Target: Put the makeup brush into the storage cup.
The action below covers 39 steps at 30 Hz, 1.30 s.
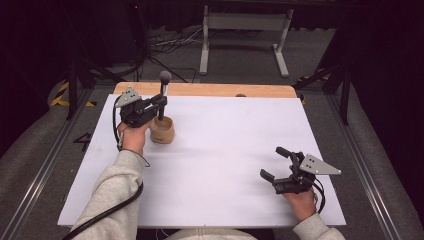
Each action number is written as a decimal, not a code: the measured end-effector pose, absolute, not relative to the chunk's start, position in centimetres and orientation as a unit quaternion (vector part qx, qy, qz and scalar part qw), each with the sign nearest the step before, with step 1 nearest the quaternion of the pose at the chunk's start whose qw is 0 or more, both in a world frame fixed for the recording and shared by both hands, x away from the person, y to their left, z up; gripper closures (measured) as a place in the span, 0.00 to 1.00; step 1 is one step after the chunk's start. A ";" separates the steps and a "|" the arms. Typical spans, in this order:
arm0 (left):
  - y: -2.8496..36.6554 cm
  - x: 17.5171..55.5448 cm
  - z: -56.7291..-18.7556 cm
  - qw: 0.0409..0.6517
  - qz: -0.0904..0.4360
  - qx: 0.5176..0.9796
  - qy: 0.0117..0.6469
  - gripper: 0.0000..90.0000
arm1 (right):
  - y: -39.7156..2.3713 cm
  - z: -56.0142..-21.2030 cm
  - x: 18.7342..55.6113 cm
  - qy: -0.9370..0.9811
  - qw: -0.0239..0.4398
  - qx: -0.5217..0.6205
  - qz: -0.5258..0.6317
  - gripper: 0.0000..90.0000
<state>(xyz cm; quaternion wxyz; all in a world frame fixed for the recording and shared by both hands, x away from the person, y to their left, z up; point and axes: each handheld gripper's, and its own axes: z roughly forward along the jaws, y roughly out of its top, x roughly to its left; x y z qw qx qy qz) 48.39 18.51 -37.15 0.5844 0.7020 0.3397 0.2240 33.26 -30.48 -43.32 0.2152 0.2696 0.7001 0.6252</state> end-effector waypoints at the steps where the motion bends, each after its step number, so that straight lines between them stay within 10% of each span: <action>1: 18.5 48.4 -37.1 0.584 0.224 0.702 0.340 0.82 | -30.5 -43.3 33.3 0.700 0.215 0.270 0.625 0.00; 39: 18.4 48.9 -40.0 0.552 0.216 0.723 0.354 0.81 | -30.5 -43.4 33.3 0.697 0.211 0.272 0.629 0.00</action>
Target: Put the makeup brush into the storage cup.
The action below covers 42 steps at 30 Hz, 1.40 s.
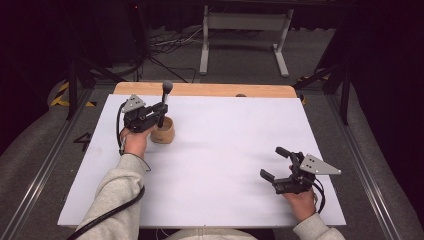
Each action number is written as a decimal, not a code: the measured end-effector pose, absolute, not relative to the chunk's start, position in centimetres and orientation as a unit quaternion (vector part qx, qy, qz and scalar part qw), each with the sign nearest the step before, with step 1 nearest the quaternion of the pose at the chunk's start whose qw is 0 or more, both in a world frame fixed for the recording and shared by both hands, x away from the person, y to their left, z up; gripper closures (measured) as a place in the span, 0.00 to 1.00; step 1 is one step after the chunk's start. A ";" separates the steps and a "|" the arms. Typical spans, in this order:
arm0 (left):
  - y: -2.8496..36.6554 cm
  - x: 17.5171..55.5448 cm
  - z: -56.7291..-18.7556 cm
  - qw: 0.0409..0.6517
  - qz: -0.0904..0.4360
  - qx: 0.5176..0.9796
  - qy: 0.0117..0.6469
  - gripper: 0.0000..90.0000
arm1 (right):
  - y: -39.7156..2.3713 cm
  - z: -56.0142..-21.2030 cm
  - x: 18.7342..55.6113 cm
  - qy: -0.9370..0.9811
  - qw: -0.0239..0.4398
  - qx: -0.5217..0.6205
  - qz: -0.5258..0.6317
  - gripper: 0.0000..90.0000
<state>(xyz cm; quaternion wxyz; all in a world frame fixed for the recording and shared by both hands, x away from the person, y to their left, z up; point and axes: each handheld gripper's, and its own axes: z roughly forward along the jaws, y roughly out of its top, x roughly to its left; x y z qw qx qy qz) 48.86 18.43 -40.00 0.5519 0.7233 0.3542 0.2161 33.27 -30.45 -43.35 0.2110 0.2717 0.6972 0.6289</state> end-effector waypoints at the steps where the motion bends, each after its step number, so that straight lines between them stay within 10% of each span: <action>1: 18.5 48.8 -40.1 0.551 0.215 0.724 0.355 0.81 | -30.5 -43.3 33.3 0.697 0.211 0.272 0.629 0.00; 35: 18.9 48.2 -42.0 0.547 0.208 0.726 0.361 0.81 | -30.4 -43.4 33.3 0.699 0.211 0.274 0.626 0.00; 42: 19.3 47.8 -41.3 0.563 0.205 0.721 0.349 0.50 | -30.4 -43.4 33.4 0.699 0.212 0.273 0.626 0.00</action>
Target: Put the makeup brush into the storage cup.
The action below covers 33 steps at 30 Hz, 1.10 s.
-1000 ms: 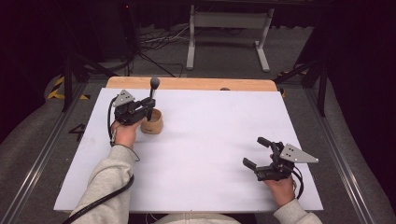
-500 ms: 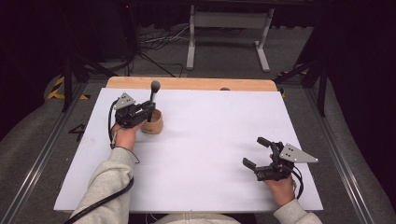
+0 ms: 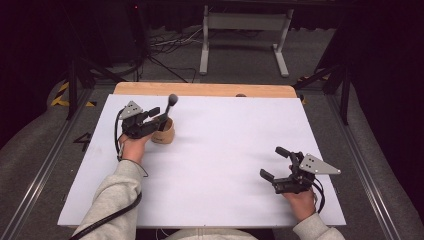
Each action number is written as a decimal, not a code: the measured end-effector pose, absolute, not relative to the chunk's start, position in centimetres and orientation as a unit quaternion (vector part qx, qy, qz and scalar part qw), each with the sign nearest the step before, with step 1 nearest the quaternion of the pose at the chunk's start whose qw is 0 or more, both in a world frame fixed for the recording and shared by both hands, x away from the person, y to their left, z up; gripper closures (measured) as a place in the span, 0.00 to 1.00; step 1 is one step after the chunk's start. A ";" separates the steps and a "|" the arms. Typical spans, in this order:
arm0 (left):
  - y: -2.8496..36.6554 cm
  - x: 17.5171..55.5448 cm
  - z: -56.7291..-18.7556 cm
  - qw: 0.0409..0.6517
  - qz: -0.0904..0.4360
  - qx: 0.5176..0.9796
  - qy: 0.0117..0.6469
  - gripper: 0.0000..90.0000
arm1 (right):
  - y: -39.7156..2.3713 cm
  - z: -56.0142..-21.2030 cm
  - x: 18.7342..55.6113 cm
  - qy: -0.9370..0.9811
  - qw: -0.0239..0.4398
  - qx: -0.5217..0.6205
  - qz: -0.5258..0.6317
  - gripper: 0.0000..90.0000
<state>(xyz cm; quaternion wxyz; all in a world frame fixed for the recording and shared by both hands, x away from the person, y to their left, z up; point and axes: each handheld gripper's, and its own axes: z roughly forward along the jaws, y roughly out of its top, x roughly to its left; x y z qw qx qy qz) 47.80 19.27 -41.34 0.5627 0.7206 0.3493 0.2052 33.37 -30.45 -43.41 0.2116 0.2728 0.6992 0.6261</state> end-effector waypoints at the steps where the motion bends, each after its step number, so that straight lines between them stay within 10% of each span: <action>1: 19.3 47.7 -41.1 0.563 0.207 0.721 0.347 0.50 | -30.4 -43.4 33.4 0.699 0.212 0.273 0.626 0.00; 11: 20.0 46.7 -39.5 0.591 0.184 0.717 0.321 0.19 | -30.5 -43.3 33.4 0.699 0.215 0.273 0.625 0.00; 33: 21.7 42.2 -37.2 0.615 0.143 0.735 0.248 0.07 | -30.8 -43.0 33.6 0.697 0.220 0.277 0.624 0.00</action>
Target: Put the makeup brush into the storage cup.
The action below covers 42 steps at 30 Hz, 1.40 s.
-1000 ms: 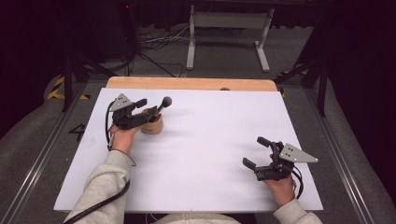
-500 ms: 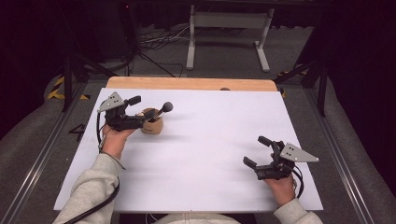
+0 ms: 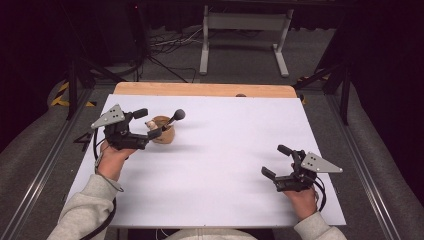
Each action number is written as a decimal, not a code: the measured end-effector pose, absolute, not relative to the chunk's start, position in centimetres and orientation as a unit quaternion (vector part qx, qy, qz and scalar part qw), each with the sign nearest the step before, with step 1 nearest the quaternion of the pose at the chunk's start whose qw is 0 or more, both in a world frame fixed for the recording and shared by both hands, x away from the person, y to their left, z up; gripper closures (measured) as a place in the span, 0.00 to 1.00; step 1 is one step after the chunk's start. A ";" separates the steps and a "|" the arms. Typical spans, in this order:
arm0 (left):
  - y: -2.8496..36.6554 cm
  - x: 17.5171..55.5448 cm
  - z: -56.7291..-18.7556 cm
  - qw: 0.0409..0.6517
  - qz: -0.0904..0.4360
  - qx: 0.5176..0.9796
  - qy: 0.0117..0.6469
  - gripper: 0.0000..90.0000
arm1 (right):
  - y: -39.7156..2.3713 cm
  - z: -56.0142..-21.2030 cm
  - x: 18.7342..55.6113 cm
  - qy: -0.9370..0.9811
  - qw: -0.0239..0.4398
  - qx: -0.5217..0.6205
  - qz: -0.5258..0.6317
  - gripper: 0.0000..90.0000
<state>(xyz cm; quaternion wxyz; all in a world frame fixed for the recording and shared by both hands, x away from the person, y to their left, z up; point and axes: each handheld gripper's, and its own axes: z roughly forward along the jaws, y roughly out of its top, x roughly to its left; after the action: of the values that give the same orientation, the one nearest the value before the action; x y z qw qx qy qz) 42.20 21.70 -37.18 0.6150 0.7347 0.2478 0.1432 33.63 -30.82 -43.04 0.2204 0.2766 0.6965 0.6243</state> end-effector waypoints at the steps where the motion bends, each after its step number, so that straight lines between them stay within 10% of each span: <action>1: 21.8 42.0 -37.2 0.615 0.142 0.735 0.247 0.07 | -30.9 -43.0 33.6 0.696 0.222 0.277 0.624 0.00; 42: 23.4 36.7 -43.3 0.628 0.103 0.730 0.249 0.04 | -30.7 -43.5 34.0 0.714 0.222 0.258 0.611 0.00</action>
<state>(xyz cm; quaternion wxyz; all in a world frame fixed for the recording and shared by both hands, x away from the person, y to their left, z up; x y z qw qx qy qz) 36.70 23.37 -43.27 0.6283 0.7297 0.2495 0.1030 33.96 -30.73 -43.53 0.2218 0.2579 0.7145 0.6114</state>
